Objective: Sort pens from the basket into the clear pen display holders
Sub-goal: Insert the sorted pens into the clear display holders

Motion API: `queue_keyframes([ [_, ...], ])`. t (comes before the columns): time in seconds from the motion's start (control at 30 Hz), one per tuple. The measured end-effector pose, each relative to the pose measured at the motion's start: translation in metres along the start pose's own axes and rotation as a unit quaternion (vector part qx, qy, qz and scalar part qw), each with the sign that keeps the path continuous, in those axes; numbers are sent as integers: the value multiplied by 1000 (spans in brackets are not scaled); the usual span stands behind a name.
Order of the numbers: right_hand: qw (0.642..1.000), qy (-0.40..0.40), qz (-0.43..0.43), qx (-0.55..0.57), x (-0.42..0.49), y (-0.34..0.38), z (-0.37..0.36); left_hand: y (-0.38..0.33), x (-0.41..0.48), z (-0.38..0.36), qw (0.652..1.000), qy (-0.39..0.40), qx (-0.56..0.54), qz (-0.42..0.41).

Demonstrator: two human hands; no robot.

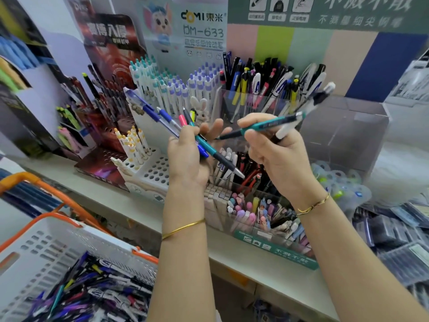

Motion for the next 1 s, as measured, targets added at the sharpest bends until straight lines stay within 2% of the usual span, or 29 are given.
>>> queue_keyframes([
  [0.13,992,-94,-74,46,0,-15,6,11,-1,8,998,11,67,17],
  [0.2,985,-130,-110,24,-2,-22,13,13,-3,12,996,15,91,18],
  [0.27,980,-125,-157,-17,-2,-32,12,16,-3,17,995,28,93,30],
  [0.37,961,-129,-243,36,-9,-54,4,26,-11,15,991,74,75,85],
  [0.47,943,-154,-293,28,-14,-64,4,30,-23,8,982,135,53,122],
  [0.63,917,-173,-338,126,-11,-83,-8,30,-30,1,965,220,6,140],
  [0.77,902,-147,-355,199,2,-89,-27,36,-33,-3,931,295,-39,211],
  [0.9,905,-165,-329,214,13,-87,-30,34,-37,-5,914,323,-65,238],
  [1.0,926,-168,-292,168,20,-80,-29,34,-38,-4,915,322,-62,236],
])
Point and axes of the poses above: each hand's wrist, its own x-axis towards the middle knuckle, its own z-axis out of the back of the hand, y = z × x, the point moved 10 cm from there along x, towards the middle knuckle, and after that the axes turned 3 degrees about z, right-handed, at the moved point
